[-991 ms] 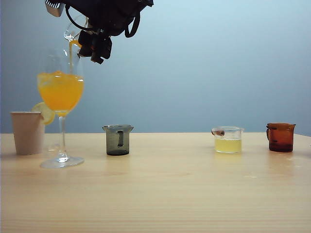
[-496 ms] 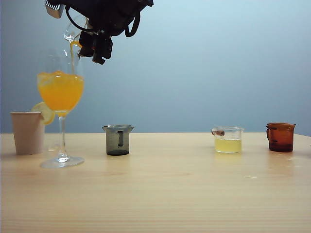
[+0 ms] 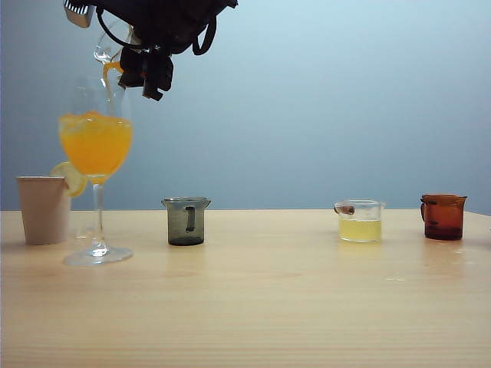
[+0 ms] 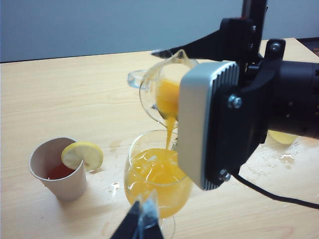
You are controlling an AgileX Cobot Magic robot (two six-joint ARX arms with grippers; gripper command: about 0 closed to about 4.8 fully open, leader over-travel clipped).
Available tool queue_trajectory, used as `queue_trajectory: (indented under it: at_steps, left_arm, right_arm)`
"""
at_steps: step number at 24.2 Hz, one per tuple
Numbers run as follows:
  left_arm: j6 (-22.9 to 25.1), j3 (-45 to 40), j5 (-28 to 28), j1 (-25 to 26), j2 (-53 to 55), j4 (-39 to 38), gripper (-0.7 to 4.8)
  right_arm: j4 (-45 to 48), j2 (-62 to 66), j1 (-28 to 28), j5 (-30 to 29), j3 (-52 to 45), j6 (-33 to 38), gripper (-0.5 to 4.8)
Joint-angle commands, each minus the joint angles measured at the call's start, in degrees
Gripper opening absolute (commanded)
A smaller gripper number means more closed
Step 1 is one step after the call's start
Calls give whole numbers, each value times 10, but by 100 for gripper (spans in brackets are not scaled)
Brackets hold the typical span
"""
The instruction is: Pick up the second measuring cup from the left, pour the orange juice inside into the goblet, and finally put the measuring cup back in its original place.
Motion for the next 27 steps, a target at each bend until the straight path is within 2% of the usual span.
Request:
queue_trajectory:
  at_steps: [1,18,27]
  left_arm:
    - [-2,2,2,-1,-1,5,-3]
    - [-2,2,2,-1,-1,5,-3]
    - [-2,2,2,-1,-1,5,-3]
  right_arm:
    - [17,-4,1,-2,3,-15,211]
    - [26,-4,2,-7,3,-63,211]
    - [29,-4,4,-15,3,-111,211]
